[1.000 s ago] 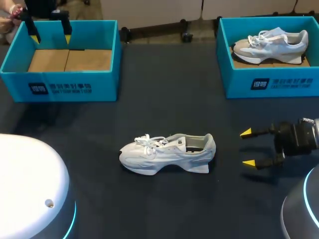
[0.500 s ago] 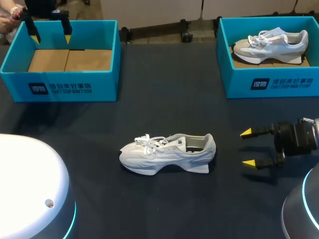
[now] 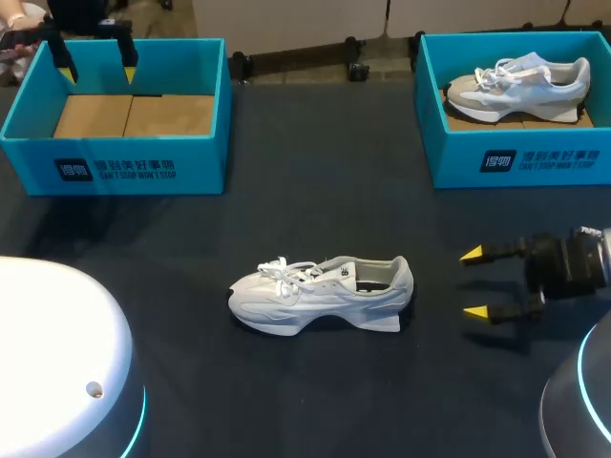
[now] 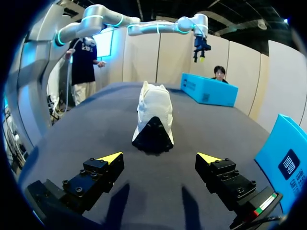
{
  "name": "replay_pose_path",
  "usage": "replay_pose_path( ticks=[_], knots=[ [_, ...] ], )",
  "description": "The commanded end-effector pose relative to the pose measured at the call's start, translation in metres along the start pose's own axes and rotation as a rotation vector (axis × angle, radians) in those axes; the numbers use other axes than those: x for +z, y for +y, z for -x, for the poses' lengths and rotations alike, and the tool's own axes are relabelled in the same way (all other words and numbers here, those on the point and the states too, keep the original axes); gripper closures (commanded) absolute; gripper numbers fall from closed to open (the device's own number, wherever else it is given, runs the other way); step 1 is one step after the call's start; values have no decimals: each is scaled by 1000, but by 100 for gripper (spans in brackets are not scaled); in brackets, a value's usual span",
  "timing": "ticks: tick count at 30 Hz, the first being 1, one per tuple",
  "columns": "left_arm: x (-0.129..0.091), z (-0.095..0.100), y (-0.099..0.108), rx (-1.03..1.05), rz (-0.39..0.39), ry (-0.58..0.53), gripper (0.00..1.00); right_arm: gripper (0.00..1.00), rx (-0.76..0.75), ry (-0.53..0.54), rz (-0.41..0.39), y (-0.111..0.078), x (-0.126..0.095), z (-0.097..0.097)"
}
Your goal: Take the shoe out of the shoebox, open the shoe tongue, remove and reinsert the insole, then place the shoe into the shoebox
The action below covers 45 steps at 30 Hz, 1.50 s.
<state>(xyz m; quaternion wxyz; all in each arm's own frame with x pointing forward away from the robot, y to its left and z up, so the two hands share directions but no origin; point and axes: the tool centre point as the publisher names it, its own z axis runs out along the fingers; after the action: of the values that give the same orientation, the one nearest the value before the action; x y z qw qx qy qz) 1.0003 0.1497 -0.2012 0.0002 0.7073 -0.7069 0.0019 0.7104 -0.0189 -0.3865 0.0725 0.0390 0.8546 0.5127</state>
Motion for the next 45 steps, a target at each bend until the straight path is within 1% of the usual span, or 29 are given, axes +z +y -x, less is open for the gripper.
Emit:
replay_pose_path(
  ticks=[1, 12, 19, 22, 29, 36, 43, 45],
  knots=[
    [-1, 0, 0, 0, 1, -1, 0, 0, 9, -27, -21, 4, 13, -5],
    [-1, 0, 0, 0, 1, -1, 0, 0, -5, -63, -50, 20, 41, -7],
    [-1, 0, 0, 0, 1, -1, 0, 0, -1, -80, -51, 28, 55, -6],
    [-1, 0, 0, 0, 1, -1, 0, 0, 7, -71, -55, 31, 66, -7],
    [-1, 0, 0, 0, 1, -1, 0, 0, 26, -59, -63, 34, 80, -6],
    [-1, 0, 0, 0, 1, -1, 0, 0, 16, -37, -44, 39, 96, -4],
    [-1, 0, 0, 0, 1, -1, 0, 0, 17, -17, -31, 37, 105, -3],
    [-1, 0, 0, 0, 1, -1, 0, 0, 20, -10, -25, 38, 111, -5]
  ],
)
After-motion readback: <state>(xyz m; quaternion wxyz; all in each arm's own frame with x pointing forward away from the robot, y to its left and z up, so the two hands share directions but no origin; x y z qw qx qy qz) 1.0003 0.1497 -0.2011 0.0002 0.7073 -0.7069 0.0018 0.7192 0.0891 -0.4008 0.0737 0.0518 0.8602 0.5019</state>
